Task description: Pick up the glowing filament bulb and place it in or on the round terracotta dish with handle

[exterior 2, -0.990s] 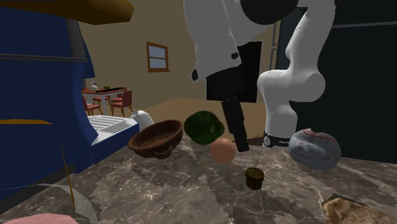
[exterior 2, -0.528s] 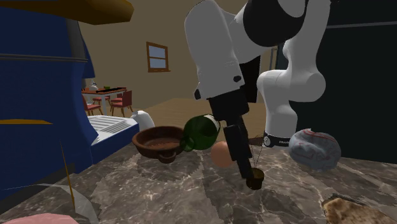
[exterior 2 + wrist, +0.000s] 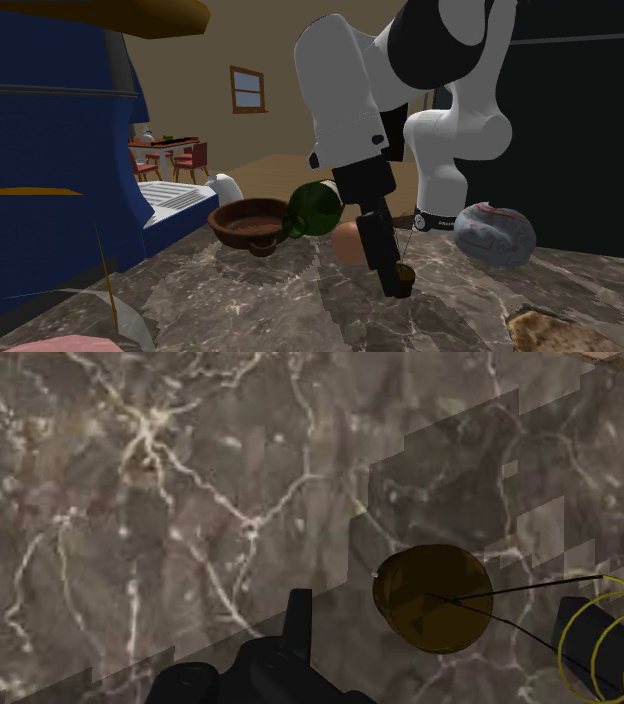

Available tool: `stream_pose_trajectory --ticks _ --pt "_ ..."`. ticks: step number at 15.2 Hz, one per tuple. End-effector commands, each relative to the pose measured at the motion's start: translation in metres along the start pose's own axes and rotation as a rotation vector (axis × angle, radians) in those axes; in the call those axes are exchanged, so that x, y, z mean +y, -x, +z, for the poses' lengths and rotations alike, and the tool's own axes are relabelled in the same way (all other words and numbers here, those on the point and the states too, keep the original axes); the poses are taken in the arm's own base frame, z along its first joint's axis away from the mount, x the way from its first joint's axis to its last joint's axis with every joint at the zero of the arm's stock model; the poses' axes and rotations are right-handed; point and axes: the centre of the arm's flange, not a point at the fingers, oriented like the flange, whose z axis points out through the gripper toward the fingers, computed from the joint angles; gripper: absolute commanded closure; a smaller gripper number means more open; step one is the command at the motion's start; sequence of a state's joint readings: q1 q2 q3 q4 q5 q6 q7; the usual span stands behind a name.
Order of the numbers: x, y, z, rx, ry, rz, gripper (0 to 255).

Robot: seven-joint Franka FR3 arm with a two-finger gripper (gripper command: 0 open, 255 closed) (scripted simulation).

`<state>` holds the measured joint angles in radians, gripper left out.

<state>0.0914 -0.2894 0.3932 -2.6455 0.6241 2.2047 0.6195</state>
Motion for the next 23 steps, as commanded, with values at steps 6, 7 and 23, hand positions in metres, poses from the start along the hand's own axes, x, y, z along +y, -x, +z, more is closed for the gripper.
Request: stream_pose_trajectory --ticks 6,7,23 --pt "0.0 0.0 0.0 0.0 0.0 0.0 255" --pt "0.0 0.0 0.0 0.0 0.0 0.0 255" --pt "-0.008 0.021 -0.054 0.0 0.0 0.0 255"
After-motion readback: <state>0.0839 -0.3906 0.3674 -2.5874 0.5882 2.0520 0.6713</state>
